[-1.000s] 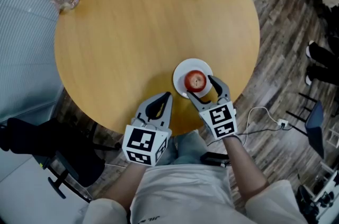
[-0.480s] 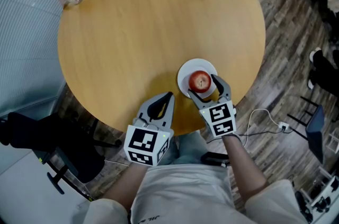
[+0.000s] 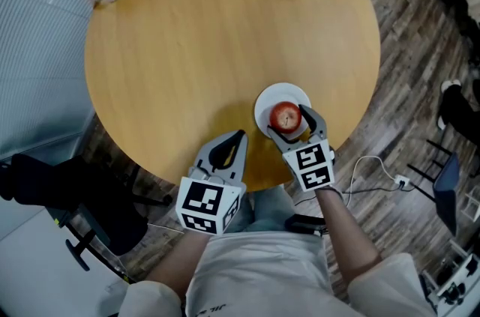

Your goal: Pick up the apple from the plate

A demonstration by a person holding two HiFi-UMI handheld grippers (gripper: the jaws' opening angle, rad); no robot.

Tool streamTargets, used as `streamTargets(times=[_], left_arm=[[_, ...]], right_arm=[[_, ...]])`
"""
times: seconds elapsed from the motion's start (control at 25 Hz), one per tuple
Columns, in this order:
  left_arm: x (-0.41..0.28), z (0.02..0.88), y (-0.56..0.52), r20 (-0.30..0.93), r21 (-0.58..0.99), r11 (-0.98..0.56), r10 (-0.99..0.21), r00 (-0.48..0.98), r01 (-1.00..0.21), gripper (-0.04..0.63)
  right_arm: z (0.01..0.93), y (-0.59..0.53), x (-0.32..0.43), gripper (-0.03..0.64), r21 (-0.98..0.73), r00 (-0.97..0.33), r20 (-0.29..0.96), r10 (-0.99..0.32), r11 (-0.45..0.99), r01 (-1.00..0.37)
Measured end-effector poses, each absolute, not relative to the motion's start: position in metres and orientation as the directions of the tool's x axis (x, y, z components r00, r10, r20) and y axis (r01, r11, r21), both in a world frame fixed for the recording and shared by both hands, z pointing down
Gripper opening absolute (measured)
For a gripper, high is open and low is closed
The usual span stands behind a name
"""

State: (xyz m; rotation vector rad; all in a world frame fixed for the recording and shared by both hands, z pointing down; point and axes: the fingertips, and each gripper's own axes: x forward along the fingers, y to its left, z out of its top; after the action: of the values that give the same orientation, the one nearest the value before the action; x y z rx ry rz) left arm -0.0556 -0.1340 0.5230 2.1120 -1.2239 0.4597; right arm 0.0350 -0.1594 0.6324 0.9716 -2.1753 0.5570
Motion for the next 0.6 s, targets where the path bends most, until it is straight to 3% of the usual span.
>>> streamTargets(times=[0.6], left_arm=[[-0.055, 0.517, -0.134, 0.571, 0.349, -0.361, -0.65, 0.502, -0.865, 0.003]], right_arm=[[0.621, -0.163, 0.039, 0.382, -0.126, -0.497, 0.713, -0.495, 0.606, -0.785]])
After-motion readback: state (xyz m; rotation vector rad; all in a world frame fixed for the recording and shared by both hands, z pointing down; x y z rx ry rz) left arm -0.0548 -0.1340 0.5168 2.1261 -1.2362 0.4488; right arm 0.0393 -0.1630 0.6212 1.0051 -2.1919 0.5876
